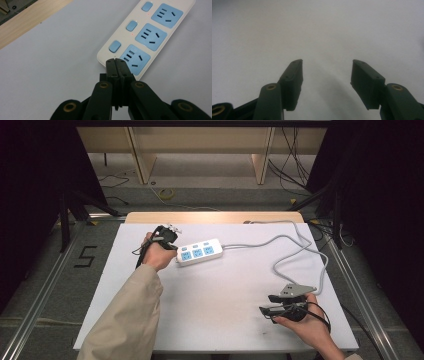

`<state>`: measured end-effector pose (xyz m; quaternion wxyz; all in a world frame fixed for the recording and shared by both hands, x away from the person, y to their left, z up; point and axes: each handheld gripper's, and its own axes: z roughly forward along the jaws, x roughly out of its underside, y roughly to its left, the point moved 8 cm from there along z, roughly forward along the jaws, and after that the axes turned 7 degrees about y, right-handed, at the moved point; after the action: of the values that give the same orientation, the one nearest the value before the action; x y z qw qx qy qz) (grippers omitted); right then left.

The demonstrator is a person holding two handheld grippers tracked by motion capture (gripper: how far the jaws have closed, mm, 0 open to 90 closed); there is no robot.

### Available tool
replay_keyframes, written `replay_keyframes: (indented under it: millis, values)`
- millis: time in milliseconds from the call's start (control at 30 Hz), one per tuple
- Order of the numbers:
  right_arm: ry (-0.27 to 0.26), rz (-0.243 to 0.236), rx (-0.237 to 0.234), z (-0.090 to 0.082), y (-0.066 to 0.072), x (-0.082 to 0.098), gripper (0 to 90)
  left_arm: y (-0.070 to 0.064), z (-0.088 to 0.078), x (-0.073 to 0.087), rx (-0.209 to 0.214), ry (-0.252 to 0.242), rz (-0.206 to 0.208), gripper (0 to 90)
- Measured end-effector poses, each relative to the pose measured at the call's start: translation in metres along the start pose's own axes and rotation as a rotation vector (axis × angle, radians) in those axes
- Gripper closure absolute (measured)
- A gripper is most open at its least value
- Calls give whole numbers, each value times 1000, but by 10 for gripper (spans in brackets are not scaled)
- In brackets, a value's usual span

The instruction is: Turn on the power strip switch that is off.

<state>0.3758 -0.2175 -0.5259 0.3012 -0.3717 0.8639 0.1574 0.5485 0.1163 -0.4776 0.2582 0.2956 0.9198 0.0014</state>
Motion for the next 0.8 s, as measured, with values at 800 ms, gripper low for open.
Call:
replay_keyframes:
  millis: [800]
  values:
    - [-2,3,-2,0,1,0,436,-6,10,-19,10,11,37,899]
